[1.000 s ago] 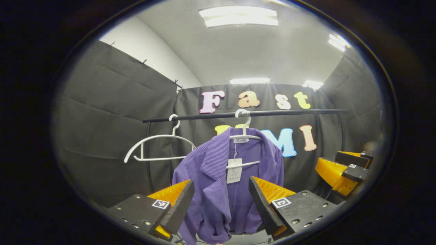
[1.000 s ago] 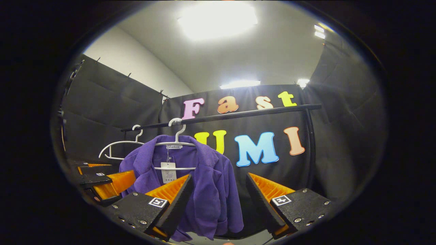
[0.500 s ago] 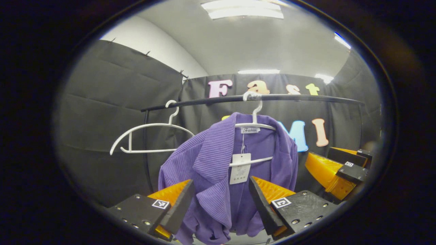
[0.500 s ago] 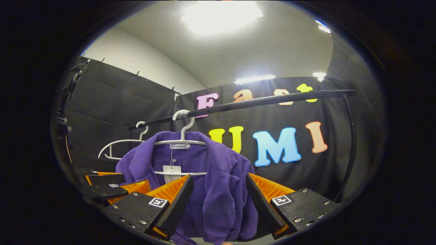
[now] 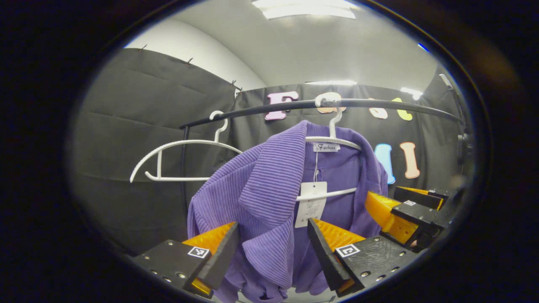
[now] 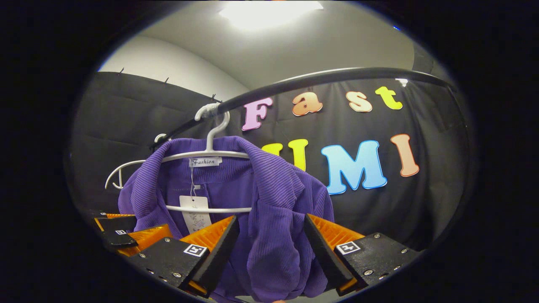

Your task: Grasp the clothes on the hanger with both hands and then place them into the laundry hamper below.

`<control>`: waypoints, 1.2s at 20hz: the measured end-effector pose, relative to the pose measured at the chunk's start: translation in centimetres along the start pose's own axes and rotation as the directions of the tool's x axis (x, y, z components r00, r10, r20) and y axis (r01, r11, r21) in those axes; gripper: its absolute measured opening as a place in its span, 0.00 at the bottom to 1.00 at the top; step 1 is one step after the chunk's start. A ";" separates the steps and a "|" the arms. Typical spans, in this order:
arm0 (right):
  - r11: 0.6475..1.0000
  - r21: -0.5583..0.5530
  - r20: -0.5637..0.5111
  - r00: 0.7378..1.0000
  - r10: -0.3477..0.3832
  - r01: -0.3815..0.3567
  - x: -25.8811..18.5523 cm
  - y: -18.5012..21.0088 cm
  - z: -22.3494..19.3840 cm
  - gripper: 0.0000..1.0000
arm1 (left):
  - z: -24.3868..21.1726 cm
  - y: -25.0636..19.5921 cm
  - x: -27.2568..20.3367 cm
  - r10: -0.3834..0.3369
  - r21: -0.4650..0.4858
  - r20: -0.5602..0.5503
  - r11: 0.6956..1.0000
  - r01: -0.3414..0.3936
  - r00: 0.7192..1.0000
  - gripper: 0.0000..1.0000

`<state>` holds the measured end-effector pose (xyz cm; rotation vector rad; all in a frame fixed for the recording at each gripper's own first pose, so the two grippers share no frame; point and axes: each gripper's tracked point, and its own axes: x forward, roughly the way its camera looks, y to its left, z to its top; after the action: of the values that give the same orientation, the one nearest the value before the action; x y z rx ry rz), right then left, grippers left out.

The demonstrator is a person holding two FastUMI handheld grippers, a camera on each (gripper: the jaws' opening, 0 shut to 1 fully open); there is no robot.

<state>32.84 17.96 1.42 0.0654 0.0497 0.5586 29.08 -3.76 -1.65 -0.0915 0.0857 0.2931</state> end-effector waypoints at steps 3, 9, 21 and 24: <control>0.999 0.036 -0.041 0.999 -0.005 0.006 1.4 -0.1 -1.5 0.95 | -0.4 -0.2 0.8 0.021 0.005 0.001 1.000 -0.021 1.000 0.92; 0.996 0.079 -0.063 0.998 -0.031 0.036 2.5 -0.6 -2.0 0.91 | -0.7 0.7 2.0 0.077 0.018 0.025 0.997 -0.078 0.997 0.97; 0.996 -0.004 0.109 0.990 -0.093 0.094 1.1 -2.0 2.7 0.04 | 0.5 1.0 0.9 0.021 0.031 0.043 0.999 -0.022 0.999 0.13; 0.991 -0.040 0.183 0.976 -0.115 0.124 0.3 -2.7 5.2 0.04 | 2.5 1.3 -0.4 0.010 0.061 0.081 0.998 -0.015 0.997 0.13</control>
<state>34.89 15.61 6.42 0.0625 -0.1360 0.4312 28.46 -2.42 0.73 -0.0178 0.0154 0.3060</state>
